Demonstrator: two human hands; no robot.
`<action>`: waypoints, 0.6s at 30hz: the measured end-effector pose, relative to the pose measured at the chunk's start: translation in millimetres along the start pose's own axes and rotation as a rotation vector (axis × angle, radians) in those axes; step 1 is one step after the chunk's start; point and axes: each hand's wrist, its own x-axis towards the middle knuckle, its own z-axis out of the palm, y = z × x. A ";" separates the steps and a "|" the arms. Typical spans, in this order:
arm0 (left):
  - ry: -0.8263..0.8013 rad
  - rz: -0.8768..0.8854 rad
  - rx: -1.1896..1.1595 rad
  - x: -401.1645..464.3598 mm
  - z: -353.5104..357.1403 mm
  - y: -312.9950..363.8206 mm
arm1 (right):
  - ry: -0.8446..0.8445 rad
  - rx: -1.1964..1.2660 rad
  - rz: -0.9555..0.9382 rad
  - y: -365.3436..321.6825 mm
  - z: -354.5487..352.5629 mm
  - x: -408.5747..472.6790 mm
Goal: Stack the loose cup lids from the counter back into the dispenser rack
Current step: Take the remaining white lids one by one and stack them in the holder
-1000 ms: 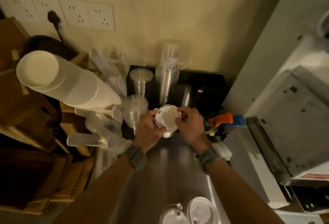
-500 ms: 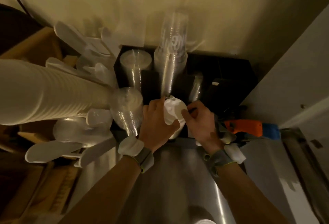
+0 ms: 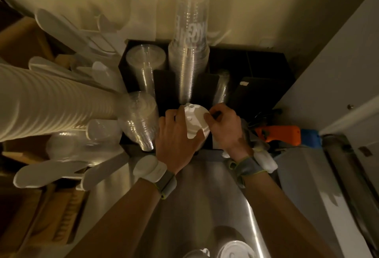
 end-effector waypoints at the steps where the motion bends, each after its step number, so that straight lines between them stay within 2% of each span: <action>1: -0.022 0.006 -0.009 -6.8 -4.7 3.5 | -0.006 -0.001 0.015 -3.9 -7.6 -7.1; 3: -0.051 0.011 -0.056 -7.3 -13.1 6.7 | 0.008 -0.009 0.024 -13.6 -18.2 -9.8; 7: 0.014 0.053 -0.188 -27.2 -33.0 12.4 | 0.100 -0.010 -0.015 -30.6 -41.8 -39.8; 10: -0.039 0.090 -0.246 -60.2 -34.8 9.2 | 0.066 -0.037 -0.028 -24.9 -54.2 -78.1; 14: -0.269 0.025 -0.371 -112.2 -13.7 -8.2 | 0.014 -0.099 0.058 8.2 -56.6 -138.7; 18: -0.577 -0.083 -0.425 -166.2 20.9 -18.2 | -0.044 -0.185 0.270 53.5 -53.9 -208.5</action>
